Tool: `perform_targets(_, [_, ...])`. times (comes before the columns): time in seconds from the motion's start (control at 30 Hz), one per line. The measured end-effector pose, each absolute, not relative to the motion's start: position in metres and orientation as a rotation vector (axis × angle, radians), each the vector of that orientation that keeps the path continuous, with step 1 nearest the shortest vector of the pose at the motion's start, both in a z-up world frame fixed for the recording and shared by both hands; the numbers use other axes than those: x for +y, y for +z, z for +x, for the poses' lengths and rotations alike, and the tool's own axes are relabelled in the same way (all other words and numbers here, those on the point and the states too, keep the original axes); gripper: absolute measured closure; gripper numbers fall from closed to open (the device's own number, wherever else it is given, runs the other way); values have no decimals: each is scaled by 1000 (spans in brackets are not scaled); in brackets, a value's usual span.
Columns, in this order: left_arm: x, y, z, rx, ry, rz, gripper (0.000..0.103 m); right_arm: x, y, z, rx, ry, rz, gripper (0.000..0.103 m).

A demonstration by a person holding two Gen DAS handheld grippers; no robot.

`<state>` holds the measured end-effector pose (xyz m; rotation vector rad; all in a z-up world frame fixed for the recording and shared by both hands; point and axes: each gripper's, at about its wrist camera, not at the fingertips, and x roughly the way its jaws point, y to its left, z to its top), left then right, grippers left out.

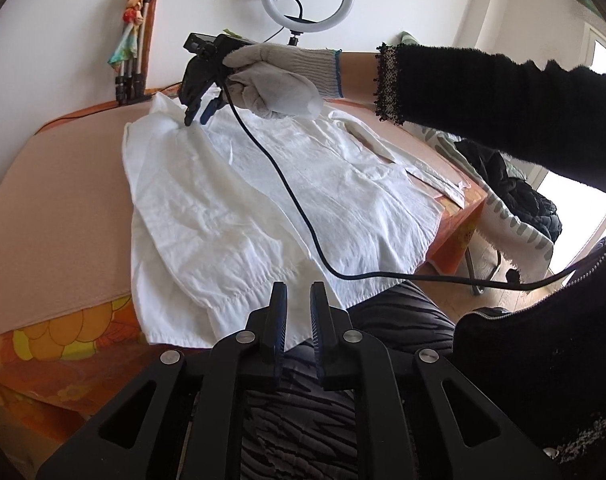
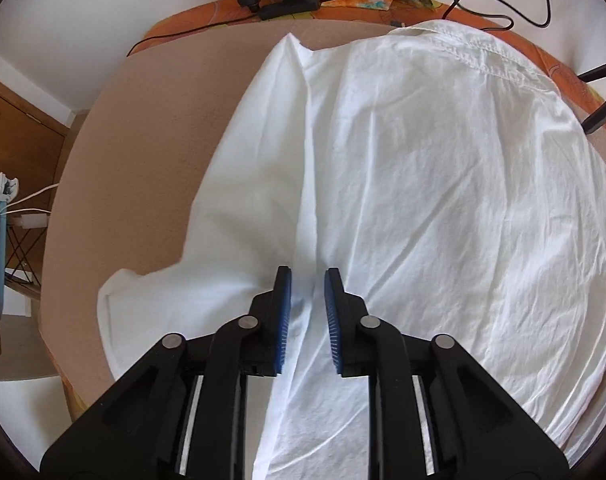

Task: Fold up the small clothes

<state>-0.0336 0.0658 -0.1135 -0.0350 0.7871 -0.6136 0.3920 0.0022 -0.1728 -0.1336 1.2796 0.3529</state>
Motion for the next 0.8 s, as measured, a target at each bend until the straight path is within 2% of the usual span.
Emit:
perform_targets(0.07, [74, -118, -35, 809, -590, -70, 92, -2, -165, 390, 1244, 291, -197, 58])
perform_targets(0.17, [87, -134, -25, 864, -536, -153, 91, -4, -140, 380, 1157, 274, -228, 58])
perform_targets(0.23, [90, -149, -16, 919, -511, -198, 78, 5, -124, 367, 1131, 341, -216, 58])
perform_targets(0.27, [92, -156, -13, 930, -493, -219, 76, 13, -118, 360, 1131, 388, -214, 58])
perform_targets(0.4, [98, -178, -3, 992, -468, -294, 76, 58, -113, 325, 1142, 538, -300, 49])
perform_targets(0.8, [99, -192, -2, 993, -467, -361, 76, 155, -166, 292, 1173, 499, -518, 49])
